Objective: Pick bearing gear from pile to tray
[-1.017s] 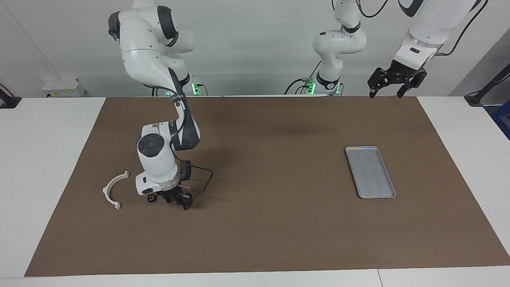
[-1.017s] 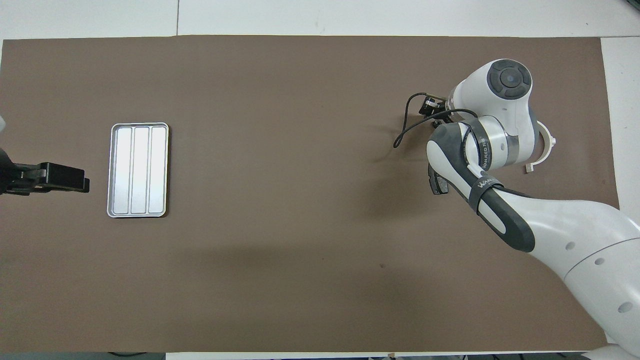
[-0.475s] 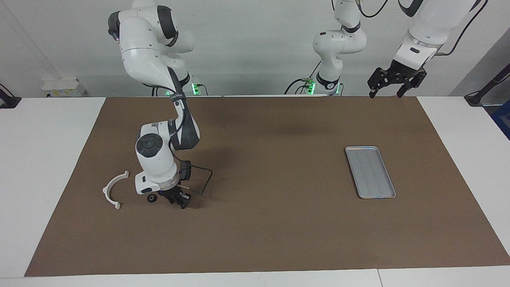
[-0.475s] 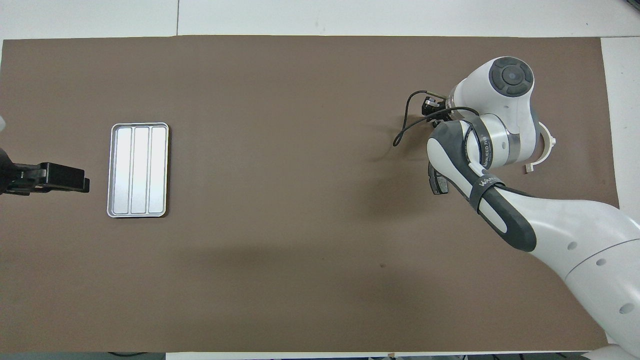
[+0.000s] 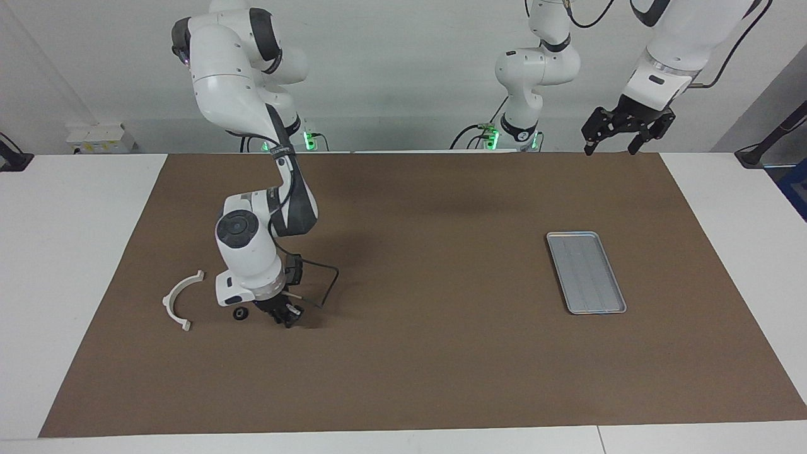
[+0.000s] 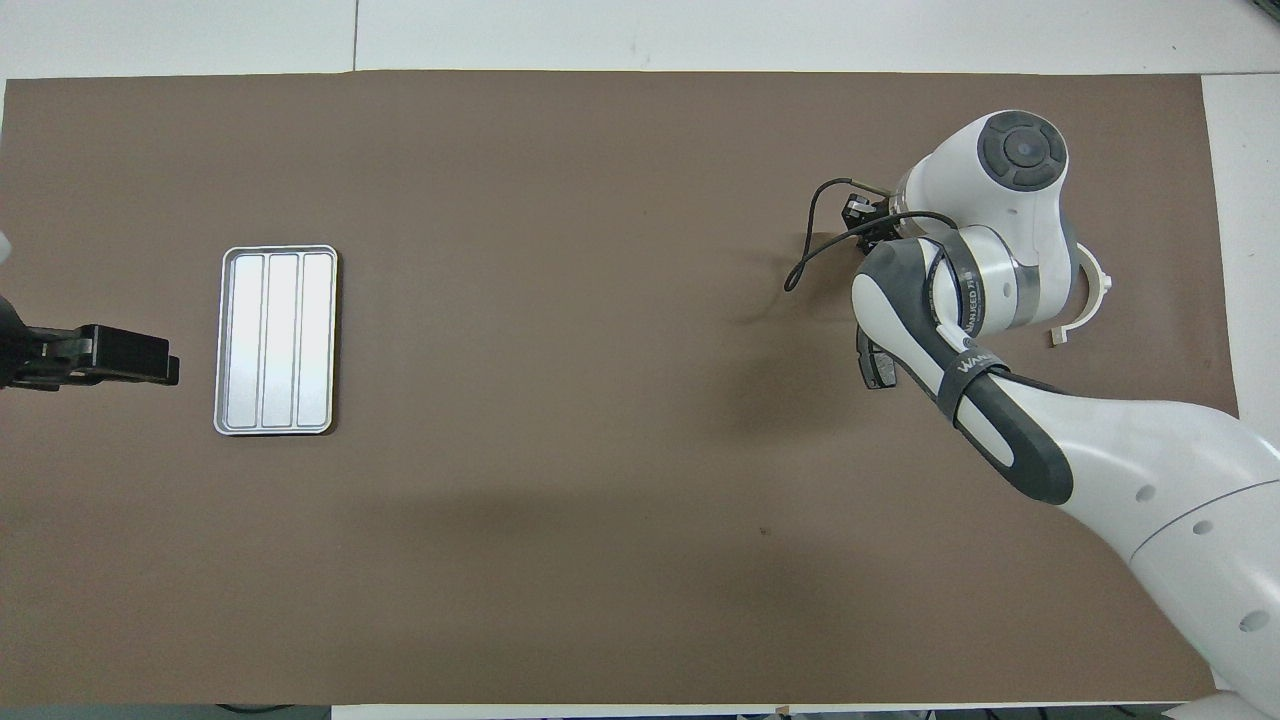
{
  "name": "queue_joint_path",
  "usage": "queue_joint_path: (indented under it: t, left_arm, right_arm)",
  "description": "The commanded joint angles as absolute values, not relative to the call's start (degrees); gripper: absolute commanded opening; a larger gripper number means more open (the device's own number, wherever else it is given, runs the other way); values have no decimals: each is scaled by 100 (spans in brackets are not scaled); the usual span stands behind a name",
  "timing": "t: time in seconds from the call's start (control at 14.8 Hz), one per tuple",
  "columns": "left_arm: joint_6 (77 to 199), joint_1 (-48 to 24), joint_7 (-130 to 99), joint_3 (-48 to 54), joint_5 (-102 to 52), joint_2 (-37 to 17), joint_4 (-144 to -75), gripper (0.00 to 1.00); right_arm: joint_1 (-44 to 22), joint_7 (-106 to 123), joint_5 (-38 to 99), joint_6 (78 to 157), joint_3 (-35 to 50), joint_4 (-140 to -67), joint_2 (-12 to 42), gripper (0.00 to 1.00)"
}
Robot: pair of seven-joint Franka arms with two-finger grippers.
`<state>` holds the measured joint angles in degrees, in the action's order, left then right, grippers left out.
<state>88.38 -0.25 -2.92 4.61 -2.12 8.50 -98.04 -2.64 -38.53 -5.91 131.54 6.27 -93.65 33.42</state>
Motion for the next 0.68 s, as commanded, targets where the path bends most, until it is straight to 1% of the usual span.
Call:
queue_joint_path:
  t: [0.0,0.14,0.2,0.27,0.34,0.47,0.61]
  left_arm:
    - [8851,-53,-290,413,-299,1055,-10011,100]
    - [8851,-53,-290,413,-299,1055,-10011,100]
    - [8851,-53,-290,413,-299,1055,-10011,100]
    - [8851,-53,-290,422,-299,1055,-10011,100]
    - [8851,-53,-290,413,-299,1055,-10011,100]
    - [8851,-53,-290,413,-299,1055,-10011,100]
    - [8851,-53,-290,413,-299,1055,-10011,100]
  right_arm:
    - [-229,-3920,-571,13017,677,-9405,3419,0]
    - [-229,-3850,-641,12615,685,-9212,3366,0]
    - [-246,-3763,-650,12229,694,-8993,3331,0]
    - [-368,-3579,-650,11564,694,-8669,3174,0]
    - [-404,-3490,-659,11244,694,-8536,3068,0]
    - [-500,-3349,-746,11040,694,-8517,2858,0]
    - [-763,-3453,-704,10934,694,-8517,2629,0]
